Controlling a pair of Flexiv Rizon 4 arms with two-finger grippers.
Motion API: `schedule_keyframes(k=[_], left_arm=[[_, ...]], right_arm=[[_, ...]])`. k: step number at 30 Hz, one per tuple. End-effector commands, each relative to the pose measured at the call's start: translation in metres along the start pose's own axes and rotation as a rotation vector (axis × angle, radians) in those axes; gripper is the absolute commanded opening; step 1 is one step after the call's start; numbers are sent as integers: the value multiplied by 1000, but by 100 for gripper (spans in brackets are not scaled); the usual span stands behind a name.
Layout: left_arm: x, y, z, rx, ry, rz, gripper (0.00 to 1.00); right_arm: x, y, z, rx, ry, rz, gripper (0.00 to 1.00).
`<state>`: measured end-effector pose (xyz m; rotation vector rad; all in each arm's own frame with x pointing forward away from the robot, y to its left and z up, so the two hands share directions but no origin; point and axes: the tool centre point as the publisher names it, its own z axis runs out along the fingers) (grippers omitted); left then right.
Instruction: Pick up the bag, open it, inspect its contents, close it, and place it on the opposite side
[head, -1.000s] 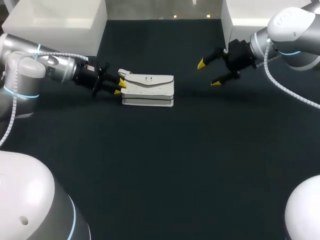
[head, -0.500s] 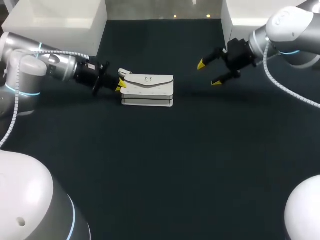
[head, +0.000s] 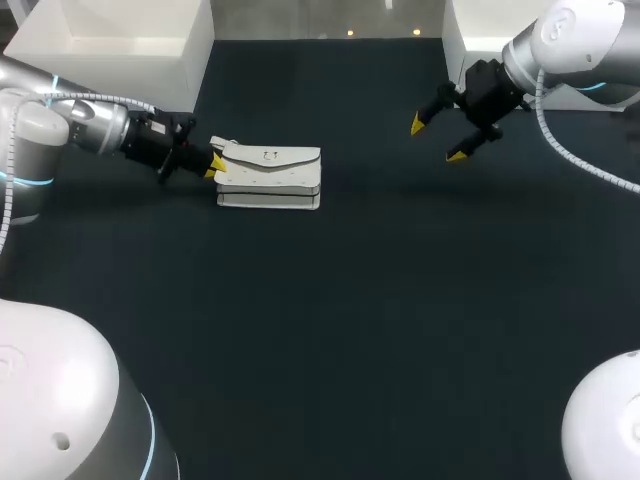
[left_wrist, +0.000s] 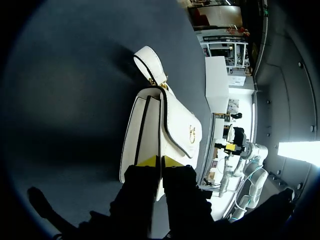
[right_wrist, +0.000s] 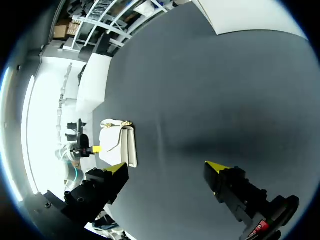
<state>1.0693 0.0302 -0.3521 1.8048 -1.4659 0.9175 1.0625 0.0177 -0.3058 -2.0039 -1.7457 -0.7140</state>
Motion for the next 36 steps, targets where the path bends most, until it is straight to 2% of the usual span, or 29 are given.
schedule_keyframes(k=[1, 16, 21, 26, 30, 36], left_arm=[[-2, 6, -21, 2, -52, 1, 0], [-4, 6, -25, 9, -69, -3, 0], [-13, -5, -48, 30, -65, 73, 0], [-26, -25, -74, 47, -71, 130, 0], [-40, -41, -94, 65, -88, 146, 0], [-64, -58, -125, 50, -119, 164, 0]], right_arm=[[2, -6, -3, -13, -25, 2, 100], [4, -6, -2, -19, -46, -9, 100], [-2, -2, -9, -39, -124, -77, 100], [-12, 2, -22, -62, -184, -102, 100], [-22, 4, -30, -79, -243, -114, 100], [-30, 5, -39, -98, -308, -119, 100]])
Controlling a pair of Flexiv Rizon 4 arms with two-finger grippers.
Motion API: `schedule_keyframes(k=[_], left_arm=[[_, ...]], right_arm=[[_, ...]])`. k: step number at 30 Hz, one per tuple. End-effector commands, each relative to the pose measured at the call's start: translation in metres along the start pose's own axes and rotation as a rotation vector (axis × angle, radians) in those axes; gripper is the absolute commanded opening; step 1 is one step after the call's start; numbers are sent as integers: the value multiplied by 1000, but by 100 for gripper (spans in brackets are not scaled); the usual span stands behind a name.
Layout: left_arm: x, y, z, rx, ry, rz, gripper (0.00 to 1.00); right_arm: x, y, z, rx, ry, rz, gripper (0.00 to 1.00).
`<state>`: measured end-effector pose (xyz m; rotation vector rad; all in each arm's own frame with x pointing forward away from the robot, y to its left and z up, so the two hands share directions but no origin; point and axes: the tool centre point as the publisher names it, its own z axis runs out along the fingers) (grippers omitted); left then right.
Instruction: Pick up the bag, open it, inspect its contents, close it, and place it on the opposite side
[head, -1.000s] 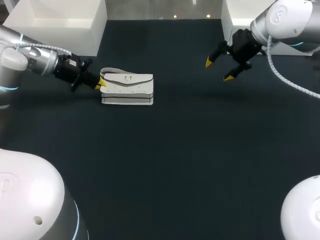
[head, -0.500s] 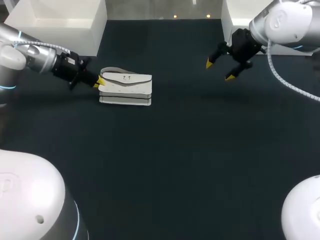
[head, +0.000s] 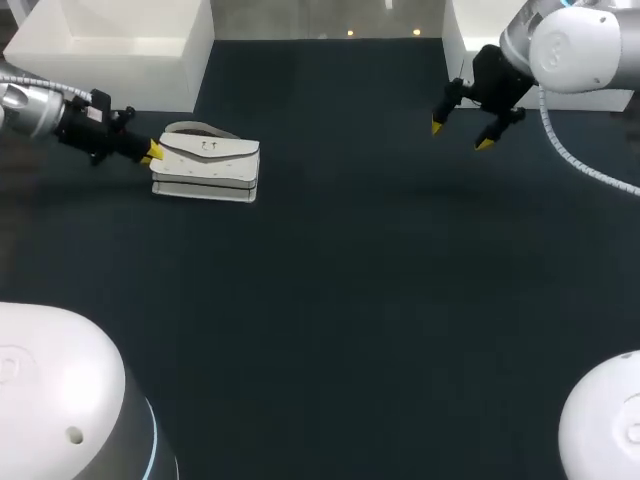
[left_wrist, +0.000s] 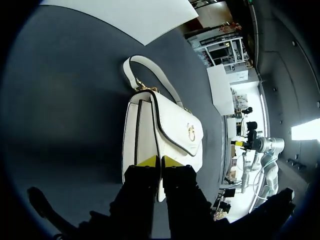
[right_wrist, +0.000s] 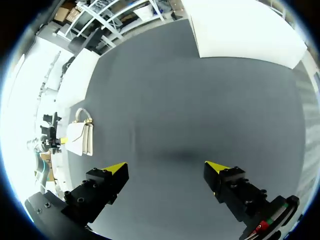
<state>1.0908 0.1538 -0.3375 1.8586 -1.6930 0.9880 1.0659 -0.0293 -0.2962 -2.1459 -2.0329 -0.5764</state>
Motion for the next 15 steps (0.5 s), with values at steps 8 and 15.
schedule_keyframes(k=[8, 15], left_arm=[[-54, -29, -49, -33, -27, 4, 0], [-88, -42, -72, -13, -43, -34, 0]], right_arm=[[-1, -2, -14, -48, -99, -12, 100], [2, -3, -25, -88, -137, -17, 100]])
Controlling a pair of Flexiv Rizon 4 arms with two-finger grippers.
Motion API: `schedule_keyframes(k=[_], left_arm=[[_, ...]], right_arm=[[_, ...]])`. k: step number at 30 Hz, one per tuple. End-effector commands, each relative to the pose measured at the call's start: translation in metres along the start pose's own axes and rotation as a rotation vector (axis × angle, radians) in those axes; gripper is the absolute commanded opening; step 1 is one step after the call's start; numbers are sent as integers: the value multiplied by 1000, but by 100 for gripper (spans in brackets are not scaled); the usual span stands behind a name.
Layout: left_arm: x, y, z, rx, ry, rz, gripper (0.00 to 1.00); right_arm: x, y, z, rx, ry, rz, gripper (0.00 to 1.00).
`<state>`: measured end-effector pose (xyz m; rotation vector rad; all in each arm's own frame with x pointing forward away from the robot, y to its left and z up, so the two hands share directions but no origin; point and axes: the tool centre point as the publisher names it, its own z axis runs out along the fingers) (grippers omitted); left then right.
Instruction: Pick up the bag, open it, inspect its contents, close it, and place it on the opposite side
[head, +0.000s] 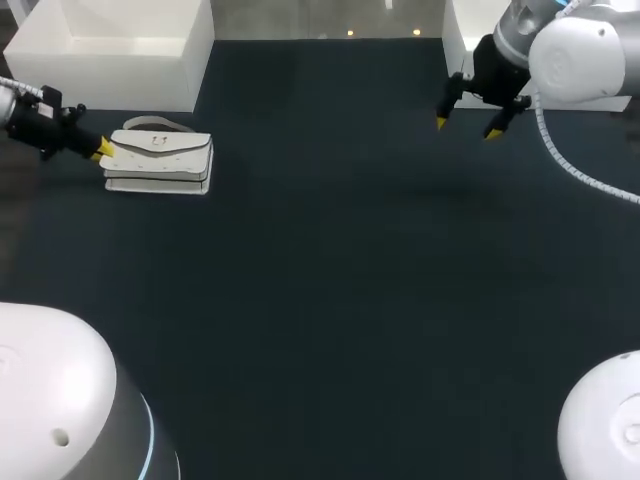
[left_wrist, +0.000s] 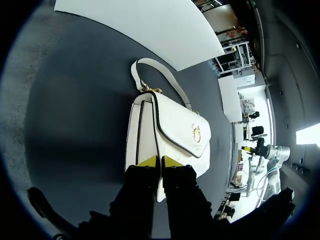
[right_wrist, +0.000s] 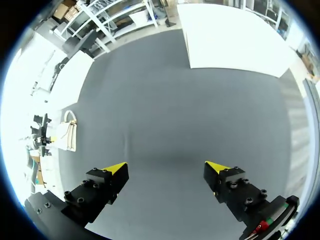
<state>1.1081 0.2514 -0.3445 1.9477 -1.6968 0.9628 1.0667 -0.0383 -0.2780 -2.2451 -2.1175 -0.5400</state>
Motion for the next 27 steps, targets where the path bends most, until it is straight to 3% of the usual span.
schedule_keyframes(k=[1, 11, 27], left_arm=[[-22, -13, -10, -46, 23, -14, 0], [-49, -26, -36, -17, -21, -34, 0], [-74, -58, -64, 21, -33, -48, 0]], right_arm=[[3, -8, -7, -34, -36, 0, 100], [-8, -2, -19, -37, -161, 63, 100], [-9, -2, -21, -38, -158, 69, 100]])
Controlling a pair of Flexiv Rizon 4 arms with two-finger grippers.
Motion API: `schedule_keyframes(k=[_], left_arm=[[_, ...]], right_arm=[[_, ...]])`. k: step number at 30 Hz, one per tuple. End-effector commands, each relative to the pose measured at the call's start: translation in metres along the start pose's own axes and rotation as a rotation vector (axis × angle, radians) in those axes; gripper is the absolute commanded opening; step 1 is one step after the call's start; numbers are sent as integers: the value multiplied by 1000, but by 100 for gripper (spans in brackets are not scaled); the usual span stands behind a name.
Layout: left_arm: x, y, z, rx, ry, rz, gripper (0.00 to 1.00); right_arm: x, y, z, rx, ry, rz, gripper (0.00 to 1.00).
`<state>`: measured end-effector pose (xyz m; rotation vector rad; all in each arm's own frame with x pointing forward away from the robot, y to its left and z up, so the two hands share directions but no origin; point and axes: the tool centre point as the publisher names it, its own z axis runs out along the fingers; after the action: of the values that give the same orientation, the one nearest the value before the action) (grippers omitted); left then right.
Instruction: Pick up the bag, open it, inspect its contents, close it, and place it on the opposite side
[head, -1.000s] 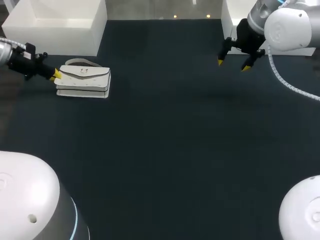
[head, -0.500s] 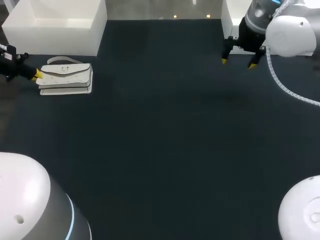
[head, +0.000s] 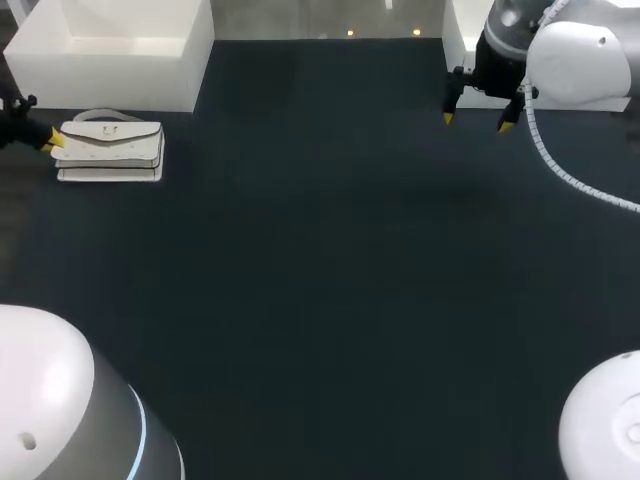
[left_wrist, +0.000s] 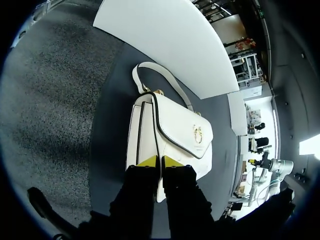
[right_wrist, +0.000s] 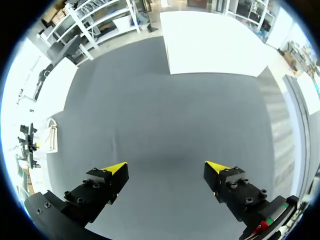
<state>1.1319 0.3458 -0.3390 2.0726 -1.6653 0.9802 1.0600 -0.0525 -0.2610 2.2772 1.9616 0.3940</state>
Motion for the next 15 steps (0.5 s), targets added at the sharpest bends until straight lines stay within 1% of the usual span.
schedule_keyframes(k=[1, 8, 13, 14, 15], left_arm=[[-14, -19, 0, -57, 25, -9, 0], [-24, -30, 0, -75, 31, -24, 0], [-23, -34, -1, -90, 21, -25, 0], [-23, -35, -1, -91, 20, -22, 13], [-21, -35, -4, -88, 14, -15, 47]], right_arm=[[1, 0, 0, 0, -5, 1, 100], [1, 0, 0, 0, -5, 1, 100], [1, 0, 0, 0, -5, 1, 100], [1, 0, 0, 0, -5, 1, 100], [1, 0, 0, 0, -5, 1, 100]])
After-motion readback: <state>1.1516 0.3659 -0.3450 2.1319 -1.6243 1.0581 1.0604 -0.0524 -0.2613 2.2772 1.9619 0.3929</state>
